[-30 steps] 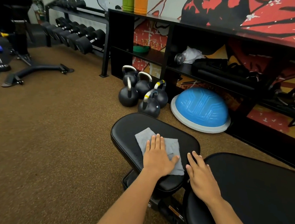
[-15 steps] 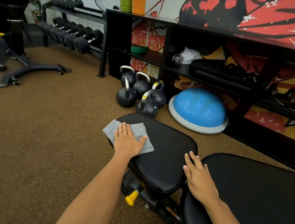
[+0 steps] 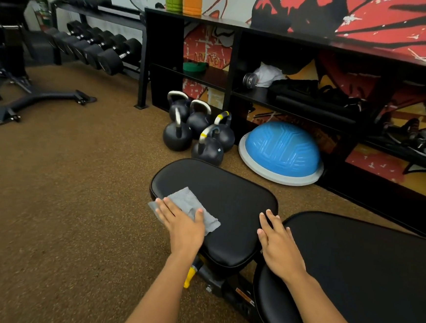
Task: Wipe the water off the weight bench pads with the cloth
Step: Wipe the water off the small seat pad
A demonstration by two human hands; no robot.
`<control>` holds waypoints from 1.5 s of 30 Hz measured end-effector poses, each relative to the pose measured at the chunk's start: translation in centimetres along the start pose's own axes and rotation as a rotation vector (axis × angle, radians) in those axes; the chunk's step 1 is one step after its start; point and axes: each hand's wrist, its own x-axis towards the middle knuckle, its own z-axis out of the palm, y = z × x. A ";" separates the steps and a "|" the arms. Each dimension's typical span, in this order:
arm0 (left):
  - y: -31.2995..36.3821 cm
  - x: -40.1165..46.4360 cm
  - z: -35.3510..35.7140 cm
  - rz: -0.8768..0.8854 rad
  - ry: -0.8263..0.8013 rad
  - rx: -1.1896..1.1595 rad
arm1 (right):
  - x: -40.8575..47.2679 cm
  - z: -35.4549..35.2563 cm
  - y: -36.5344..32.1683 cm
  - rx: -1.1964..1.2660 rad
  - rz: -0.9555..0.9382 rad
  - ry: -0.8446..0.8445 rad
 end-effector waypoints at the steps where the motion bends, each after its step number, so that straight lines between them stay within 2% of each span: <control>1: 0.1 -0.8 0.3 -0.009 0.005 -0.035 | 0.0 0.0 0.0 -0.002 -0.001 0.000; 4: 0.2 -3.2 1.3 -0.022 0.000 -0.094 | 0.0 -0.1 -0.1 0.004 0.000 -0.001; 6: 0.4 -4.5 1.9 -0.008 -0.012 -0.045 | 0.0 -0.1 -0.1 0.001 0.001 -0.002; 12: 0.8 -7.6 3.6 0.084 0.010 0.297 | 0.1 -0.1 0.1 0.045 0.007 0.000; 17: 1.3 -7.6 4.4 0.207 0.033 0.509 | 0.5 -1.0 0.3 0.324 0.051 0.027; 20: 1.8 -7.0 5.2 0.318 -0.036 0.637 | 0.0 -1.7 0.3 0.453 0.088 0.088; 23: 3.2 -6.4 5.9 0.403 -0.175 0.755 | -0.7 -2.4 0.7 0.488 0.145 0.164; 26: 3.8 -6.5 5.9 0.514 -0.243 0.832 | -1.6 -3.0 1.2 0.497 0.197 0.210; 33: 2.0 -5.9 4.1 0.820 -0.307 0.873 | -4.0 -3.8 1.6 0.520 0.247 0.271; 37: 0.2 -5.4 2.7 0.924 -0.321 0.874 | -5.7 -4.7 1.6 0.547 0.244 0.330; 41: -1.6 -4.8 0.9 0.883 -0.239 0.764 | -7.7 -6.4 1.8 0.595 0.249 0.392; 45: -2.9 -3.9 -0.5 0.714 -0.210 0.607 | -10.4 -8.0 2.0 0.645 0.270 0.472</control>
